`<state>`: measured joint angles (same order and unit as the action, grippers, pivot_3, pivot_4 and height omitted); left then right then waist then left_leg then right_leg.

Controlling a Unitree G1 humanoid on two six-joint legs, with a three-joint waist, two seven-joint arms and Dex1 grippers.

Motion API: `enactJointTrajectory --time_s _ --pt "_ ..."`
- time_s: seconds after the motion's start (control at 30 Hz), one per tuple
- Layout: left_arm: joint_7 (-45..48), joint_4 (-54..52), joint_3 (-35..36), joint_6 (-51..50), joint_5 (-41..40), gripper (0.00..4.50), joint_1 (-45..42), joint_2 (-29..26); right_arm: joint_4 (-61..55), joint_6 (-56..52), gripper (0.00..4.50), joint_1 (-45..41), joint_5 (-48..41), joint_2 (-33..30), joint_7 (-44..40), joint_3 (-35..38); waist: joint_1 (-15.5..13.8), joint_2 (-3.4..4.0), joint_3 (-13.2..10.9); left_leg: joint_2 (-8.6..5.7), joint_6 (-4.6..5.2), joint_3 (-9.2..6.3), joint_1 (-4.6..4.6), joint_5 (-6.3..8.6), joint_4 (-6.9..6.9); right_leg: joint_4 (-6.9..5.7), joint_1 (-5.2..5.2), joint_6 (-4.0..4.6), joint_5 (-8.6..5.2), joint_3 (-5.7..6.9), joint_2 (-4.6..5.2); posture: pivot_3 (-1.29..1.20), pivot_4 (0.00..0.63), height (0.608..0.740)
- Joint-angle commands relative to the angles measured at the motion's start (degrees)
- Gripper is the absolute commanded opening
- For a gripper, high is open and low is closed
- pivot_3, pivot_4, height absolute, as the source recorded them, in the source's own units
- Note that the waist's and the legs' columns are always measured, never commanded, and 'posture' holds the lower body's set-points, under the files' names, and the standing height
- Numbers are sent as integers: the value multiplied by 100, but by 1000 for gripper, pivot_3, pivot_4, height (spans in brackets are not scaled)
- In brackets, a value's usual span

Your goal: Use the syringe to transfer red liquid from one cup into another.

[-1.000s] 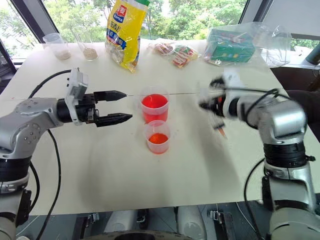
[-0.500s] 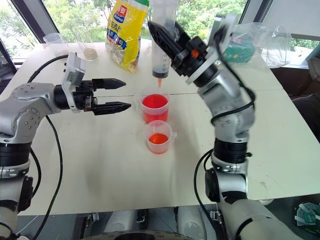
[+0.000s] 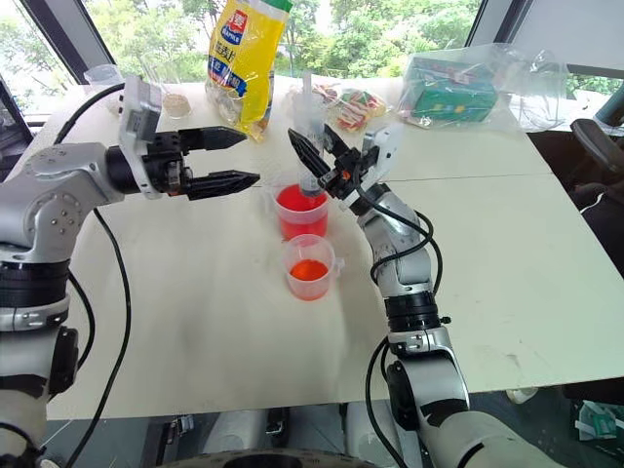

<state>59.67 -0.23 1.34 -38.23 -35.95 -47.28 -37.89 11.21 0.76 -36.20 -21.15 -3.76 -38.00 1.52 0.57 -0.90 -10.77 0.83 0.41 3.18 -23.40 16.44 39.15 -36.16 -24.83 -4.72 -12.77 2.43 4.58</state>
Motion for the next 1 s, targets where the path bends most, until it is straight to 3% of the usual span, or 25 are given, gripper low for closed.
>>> enactJointTrajectory --time_s 0.03,0.23,0.5,0.77,1.0 --pt "37 177 -179 392 266 4500 -435 265 -123 214 1365 118 113 -35 -135 -170 13 0 0 -2 0 1 0 0 0 1 0 0 0 -1 1 0 150 740" --pt "85 542 -357 580 462 4500 -812 725 -118 312 1365 227 219 -91 -165 -253 44 0 0 -1 0 2 3 0 0 -3 -1 0 0 -2 -2 0 150 740" --pt "178 655 -480 544 614 4500 -906 939 -27 381 1365 135 255 -92 -128 -288 34 0 0 1 -2 1 4 -1 -1 -4 -1 0 0 -2 -2 0 150 740" --pt "264 426 -455 370 516 4500 -854 926 35 374 1365 105 253 -107 -159 -316 31 0 0 1 -1 1 4 -1 -1 -4 0 0 0 -2 -1 0 150 740" --pt "285 413 -194 338 550 4500 -776 519 120 369 1365 44 248 -168 -193 -287 48 1 0 2 -2 0 4 -1 -1 -4 -1 0 0 -2 -2 0 150 740"
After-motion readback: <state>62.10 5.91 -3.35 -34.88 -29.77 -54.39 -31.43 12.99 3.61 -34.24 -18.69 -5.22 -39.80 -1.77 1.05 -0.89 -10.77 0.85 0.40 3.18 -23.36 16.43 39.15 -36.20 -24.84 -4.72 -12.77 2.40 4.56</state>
